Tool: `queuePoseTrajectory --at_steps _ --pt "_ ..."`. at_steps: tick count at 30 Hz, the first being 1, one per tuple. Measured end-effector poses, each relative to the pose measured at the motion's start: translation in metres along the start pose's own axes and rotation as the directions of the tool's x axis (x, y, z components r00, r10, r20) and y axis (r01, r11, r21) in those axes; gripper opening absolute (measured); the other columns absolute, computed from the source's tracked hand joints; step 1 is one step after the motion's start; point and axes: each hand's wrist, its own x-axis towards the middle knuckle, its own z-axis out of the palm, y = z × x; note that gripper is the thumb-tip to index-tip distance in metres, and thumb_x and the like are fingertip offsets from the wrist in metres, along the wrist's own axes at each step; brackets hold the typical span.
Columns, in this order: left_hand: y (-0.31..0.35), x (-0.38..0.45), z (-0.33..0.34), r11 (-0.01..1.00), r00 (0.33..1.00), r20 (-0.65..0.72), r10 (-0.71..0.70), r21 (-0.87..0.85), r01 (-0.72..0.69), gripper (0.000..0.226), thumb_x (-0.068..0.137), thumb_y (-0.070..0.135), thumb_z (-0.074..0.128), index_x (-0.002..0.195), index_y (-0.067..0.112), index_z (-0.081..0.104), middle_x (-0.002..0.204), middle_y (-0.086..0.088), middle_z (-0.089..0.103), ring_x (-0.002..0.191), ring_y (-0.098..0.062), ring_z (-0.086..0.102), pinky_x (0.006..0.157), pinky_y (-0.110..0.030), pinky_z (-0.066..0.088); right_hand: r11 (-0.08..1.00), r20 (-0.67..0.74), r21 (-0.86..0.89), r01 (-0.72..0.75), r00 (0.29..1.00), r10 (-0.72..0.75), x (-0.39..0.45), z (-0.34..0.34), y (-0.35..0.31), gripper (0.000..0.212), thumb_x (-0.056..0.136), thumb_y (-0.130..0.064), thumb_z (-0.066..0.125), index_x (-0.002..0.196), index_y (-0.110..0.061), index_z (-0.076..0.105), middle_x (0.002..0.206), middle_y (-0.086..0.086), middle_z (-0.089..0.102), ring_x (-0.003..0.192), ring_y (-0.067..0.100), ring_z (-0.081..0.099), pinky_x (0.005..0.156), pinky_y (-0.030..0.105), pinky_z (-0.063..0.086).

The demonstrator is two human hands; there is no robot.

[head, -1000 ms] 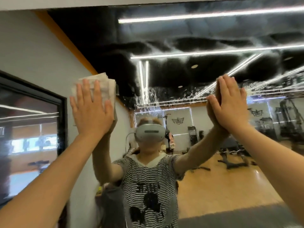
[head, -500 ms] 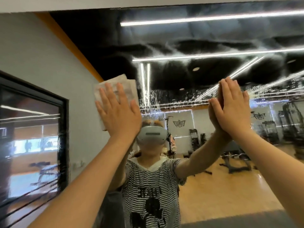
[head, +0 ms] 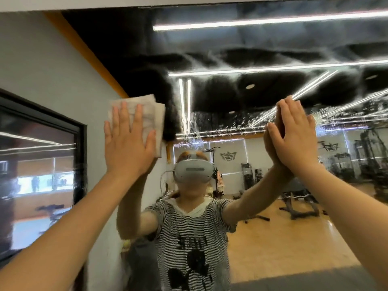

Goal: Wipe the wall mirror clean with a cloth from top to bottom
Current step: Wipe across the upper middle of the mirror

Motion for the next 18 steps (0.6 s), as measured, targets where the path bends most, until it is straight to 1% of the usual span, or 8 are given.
queuePoseTrajectory --at_steps 3,6,8,10,14,16,18 --pt "0.011 -0.002 0.005 0.988 0.985 -0.067 -0.156 -0.019 0.155 0.063 0.101 0.036 0.029 0.156 0.017 0.005 0.162 -0.015 -0.004 0.149 -0.031 -0.006 0.118 -0.045 -0.005 1.0 -0.01 0.001 0.004 1.0 -0.004 0.0 0.001 0.0 0.072 0.094 -0.054 0.019 0.154 -0.015 0.021 0.162 0.004 0.014 0.15 0.02 0.008 0.12 0.044 0.004" --pt "0.042 -0.004 0.012 0.942 0.937 -0.1 -0.335 -0.062 0.33 0.064 0.1 0.036 0.028 0.156 0.016 0.004 0.162 -0.017 -0.005 0.149 -0.033 -0.008 0.119 -0.046 -0.006 1.0 -0.014 0.004 0.007 1.0 -0.007 0.0 0.002 0.001 0.069 0.095 -0.051 0.023 0.154 -0.015 0.023 0.162 0.004 0.015 0.149 0.02 0.009 0.121 0.044 0.004" --pt "0.062 -0.004 0.014 0.924 0.92 -0.095 -0.379 -0.086 0.372 0.064 0.1 0.036 0.028 0.156 0.015 0.005 0.162 -0.017 -0.005 0.149 -0.034 -0.008 0.119 -0.048 -0.005 1.0 -0.022 0.002 0.011 1.0 -0.011 0.0 0.002 0.001 0.068 0.096 -0.05 0.024 0.153 -0.015 0.024 0.162 0.004 0.016 0.149 0.02 0.009 0.121 0.044 0.005" --pt "0.085 -0.002 0.017 0.939 0.938 -0.083 -0.337 -0.093 0.33 0.065 0.1 0.038 0.026 0.156 0.014 0.003 0.162 -0.017 -0.006 0.148 -0.035 -0.01 0.118 -0.047 -0.006 1.0 -0.018 -0.004 0.007 1.0 -0.007 -0.001 0.002 0.001 0.068 0.096 -0.05 0.024 0.154 -0.016 0.022 0.162 0.003 0.015 0.149 0.018 0.009 0.121 0.043 0.005" --pt "0.127 0.004 0.023 0.993 0.994 -0.033 -0.105 -0.058 0.103 0.066 0.101 0.041 0.022 0.155 0.016 -0.005 0.161 -0.017 -0.013 0.147 -0.035 -0.015 0.116 -0.045 -0.013 1.0 -0.014 0.001 0.001 1.0 -0.001 -0.001 0.0 0.0 0.068 0.095 -0.05 0.024 0.154 -0.016 0.021 0.162 0.003 0.014 0.15 0.018 0.007 0.12 0.041 0.001" --pt "0.123 0.006 0.024 1.0 1.0 -0.018 -0.002 -0.023 0.002 0.067 0.1 0.044 0.02 0.155 0.015 -0.004 0.16 -0.019 -0.013 0.147 -0.035 -0.015 0.116 -0.044 -0.014 1.0 -0.005 0.009 -0.001 1.0 0.001 0.0 0.0 0.0 0.068 0.095 -0.05 0.024 0.154 -0.016 0.02 0.162 0.002 0.013 0.15 0.018 0.007 0.12 0.04 0.0" --pt "0.107 0.005 0.022 0.995 0.995 -0.005 0.097 0.002 -0.097 0.07 0.096 0.048 0.012 0.155 0.014 -0.003 0.16 -0.02 -0.011 0.148 -0.035 -0.014 0.116 -0.042 -0.014 1.0 0.004 -0.001 -0.002 1.0 0.002 -0.001 -0.002 0.0 0.068 0.095 -0.05 0.025 0.154 -0.016 0.02 0.162 0.003 0.013 0.15 0.018 0.006 0.12 0.041 0.0"
